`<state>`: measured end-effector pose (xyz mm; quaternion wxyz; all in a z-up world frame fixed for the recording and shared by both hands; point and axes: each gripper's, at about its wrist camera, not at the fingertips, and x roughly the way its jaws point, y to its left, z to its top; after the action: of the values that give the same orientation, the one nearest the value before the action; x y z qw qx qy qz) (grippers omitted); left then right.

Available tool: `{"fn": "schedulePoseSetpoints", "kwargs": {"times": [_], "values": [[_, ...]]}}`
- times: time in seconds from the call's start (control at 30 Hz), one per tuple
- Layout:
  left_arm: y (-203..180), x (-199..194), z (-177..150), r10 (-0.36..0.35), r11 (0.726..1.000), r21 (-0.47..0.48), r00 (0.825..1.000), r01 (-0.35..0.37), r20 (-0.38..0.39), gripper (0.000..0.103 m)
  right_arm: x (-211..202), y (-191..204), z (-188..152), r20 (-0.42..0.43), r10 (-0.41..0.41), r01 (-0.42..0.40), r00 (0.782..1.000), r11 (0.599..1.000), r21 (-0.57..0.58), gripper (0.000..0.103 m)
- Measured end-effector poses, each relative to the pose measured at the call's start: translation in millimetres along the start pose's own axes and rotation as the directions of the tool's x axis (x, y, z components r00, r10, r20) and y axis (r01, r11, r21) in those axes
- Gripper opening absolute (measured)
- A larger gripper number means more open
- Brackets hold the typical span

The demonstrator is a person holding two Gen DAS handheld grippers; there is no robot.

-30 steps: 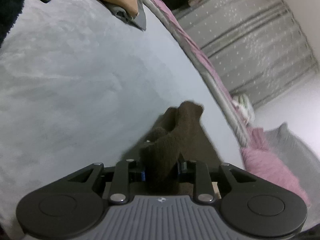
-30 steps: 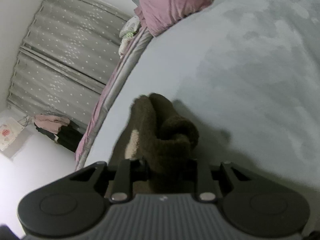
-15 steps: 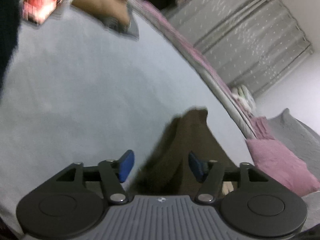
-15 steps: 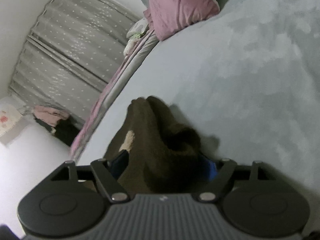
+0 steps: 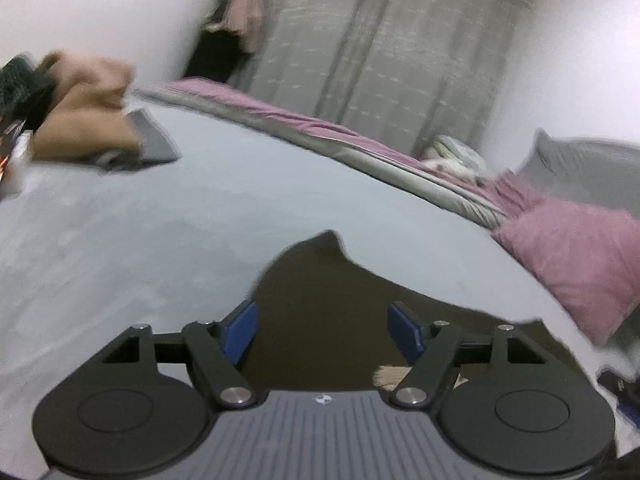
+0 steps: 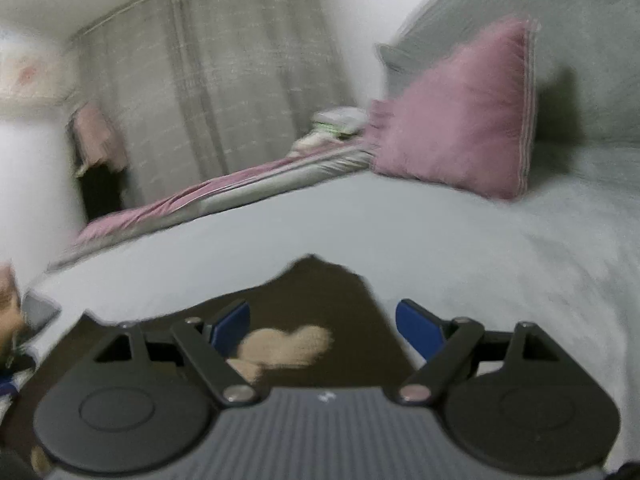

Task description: Fold clothes

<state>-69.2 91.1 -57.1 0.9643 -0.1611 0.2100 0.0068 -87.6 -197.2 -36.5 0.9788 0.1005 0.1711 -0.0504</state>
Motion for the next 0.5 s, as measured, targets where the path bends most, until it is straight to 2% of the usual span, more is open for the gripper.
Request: {"fn": "schedulePoseSetpoints", "kwargs": {"times": [0.17,0.23,0.3,0.37,0.43,0.5], "values": [[-23,20,-8,-0.033,0.991,0.125,0.999,0.038,-0.040,0.072,9,44,-10,-0.021,0.039,-0.042,0.999,0.987,-0.158,0.084],[-25,26,-12,-0.031,0.984,0.172,0.998,0.039,-0.049,0.073,13,48,-16,-0.034,0.018,-0.024,0.999,0.983,-0.184,0.084],[-24,30,-19,-0.014,0.978,0.209,0.999,0.024,-0.049,0.074,18,45,-23,-0.055,-0.016,0.005,0.998,0.983,-0.184,0.085],[-18,33,-25,-0.015,0.977,0.212,0.999,0.025,-0.048,0.076,28,32,-28,-0.120,-0.045,0.029,0.992,0.991,-0.132,0.086],[-12,35,-28,-0.021,0.981,0.193,0.998,0.033,-0.063,0.076,33,20,-30,-0.163,-0.030,0.020,0.986,0.998,-0.067,0.086],[-12,35,-27,-0.022,0.981,0.189,0.997,0.036,-0.072,0.076,31,18,-30,-0.166,-0.025,0.016,0.986,0.998,-0.058,0.085]]}}
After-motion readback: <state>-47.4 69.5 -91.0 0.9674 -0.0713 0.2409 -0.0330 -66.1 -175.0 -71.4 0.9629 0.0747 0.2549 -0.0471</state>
